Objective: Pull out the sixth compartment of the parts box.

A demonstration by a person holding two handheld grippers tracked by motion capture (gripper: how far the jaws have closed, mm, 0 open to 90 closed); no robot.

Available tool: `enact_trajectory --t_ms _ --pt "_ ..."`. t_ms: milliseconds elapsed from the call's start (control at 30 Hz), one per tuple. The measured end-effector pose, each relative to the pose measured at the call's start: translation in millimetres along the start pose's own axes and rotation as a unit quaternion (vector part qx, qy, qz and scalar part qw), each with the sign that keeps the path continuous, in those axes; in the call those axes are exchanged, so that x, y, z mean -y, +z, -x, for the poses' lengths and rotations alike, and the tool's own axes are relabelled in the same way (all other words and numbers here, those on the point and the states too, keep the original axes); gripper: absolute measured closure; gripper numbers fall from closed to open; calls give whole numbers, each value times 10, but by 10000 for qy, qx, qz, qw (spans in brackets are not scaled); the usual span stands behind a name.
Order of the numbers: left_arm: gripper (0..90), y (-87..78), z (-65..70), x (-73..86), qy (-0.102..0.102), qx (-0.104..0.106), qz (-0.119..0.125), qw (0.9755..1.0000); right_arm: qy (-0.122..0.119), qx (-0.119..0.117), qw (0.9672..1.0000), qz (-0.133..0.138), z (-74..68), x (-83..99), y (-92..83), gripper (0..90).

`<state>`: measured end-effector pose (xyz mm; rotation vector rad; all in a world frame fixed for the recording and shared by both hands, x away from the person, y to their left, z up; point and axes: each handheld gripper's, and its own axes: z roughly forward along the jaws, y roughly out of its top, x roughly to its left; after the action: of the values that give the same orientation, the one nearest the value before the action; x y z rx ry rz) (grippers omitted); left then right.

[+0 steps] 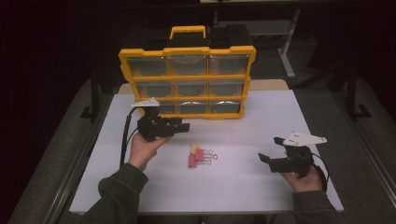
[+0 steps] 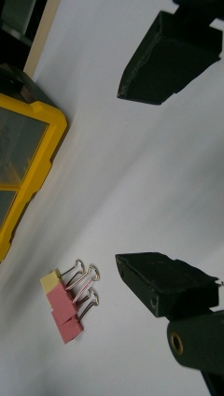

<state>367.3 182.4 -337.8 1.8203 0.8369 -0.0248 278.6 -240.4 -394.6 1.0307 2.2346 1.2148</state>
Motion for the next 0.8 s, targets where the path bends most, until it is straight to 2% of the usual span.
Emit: enact_trajectory --t_ms 167,200,267,367,500,567,633,667,800 --pt "448 183 27 -165 -152 69 210 9996 -19 26 10000 65 8 -13 -14 162" --pt "456 229 39 -193 -272 101 295 9991 -17 25 10000 75 13 -18 -16 162" --pt "473 260 31 -221 -241 91 263 9993 -34 29 10000 83 16 -21 -18 162" --pt "494 407 33 -345 -412 152 418 9982 -14 32 9999 97 27 -12 -28 162" --pt "508 514 21 -443 -490 139 518 9974 19 24 9999 139 44 -4 -45 162" --pt "523 629 7 -516 -651 97 615 9959 14 34 9998 171 43 -12 -52 162" --pt "536 675 0 -536 -685 74 640 9956 7 26 9998 182 41 -23 -50 163" --pt "543 762 -35 -569 -844 86 696 9940 -17 27 9998 187 43 -24 -48 162" --pt "563 941 -84 -628 -1116 -69 791 9906 4 3 9998 216 54 -16 -51 164"
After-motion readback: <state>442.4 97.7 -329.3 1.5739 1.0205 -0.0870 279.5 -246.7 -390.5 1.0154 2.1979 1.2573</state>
